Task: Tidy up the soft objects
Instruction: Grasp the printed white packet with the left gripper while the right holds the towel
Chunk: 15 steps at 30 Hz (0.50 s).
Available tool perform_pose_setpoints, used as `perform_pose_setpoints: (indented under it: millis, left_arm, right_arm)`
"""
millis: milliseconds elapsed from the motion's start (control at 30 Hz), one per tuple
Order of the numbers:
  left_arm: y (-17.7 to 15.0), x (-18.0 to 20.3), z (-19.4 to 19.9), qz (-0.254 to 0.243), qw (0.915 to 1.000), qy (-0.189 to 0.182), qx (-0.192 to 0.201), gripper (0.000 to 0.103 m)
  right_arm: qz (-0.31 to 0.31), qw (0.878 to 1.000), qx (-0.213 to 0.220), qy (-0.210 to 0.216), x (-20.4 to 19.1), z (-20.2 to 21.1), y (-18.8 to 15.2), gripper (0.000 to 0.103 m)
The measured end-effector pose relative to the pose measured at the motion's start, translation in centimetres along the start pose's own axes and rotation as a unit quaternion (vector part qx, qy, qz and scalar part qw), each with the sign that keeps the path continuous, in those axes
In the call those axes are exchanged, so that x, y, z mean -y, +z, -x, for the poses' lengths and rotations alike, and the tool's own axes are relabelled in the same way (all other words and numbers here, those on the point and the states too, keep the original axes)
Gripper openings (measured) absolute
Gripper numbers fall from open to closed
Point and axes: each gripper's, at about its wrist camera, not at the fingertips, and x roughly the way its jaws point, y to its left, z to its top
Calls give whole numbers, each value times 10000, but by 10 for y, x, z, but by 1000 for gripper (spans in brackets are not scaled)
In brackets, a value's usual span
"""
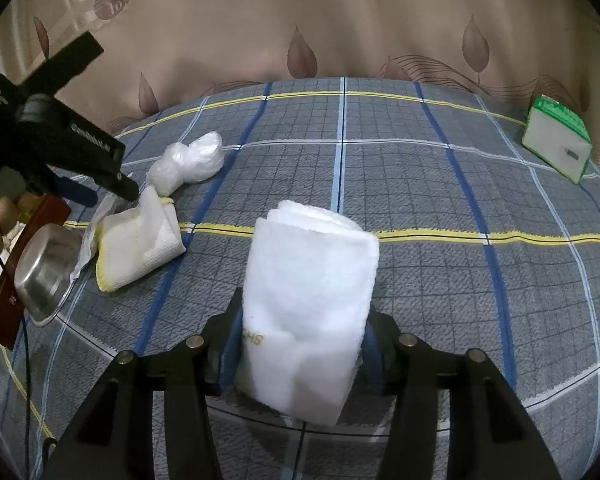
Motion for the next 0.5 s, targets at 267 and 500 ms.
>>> perform_pose_setpoints:
  millis: [267, 500]
  left_arm:
    - [-14, -9, -1, -38, 9999, -78, 60, 18]
    - [-27, -15, 24, -222, 9977, -515, 370, 12]
  right_arm:
    - [5, 10000, -4, -9, 0, 0, 0, 50]
    - [79, 9999, -21, -79, -3, 0, 0, 51]
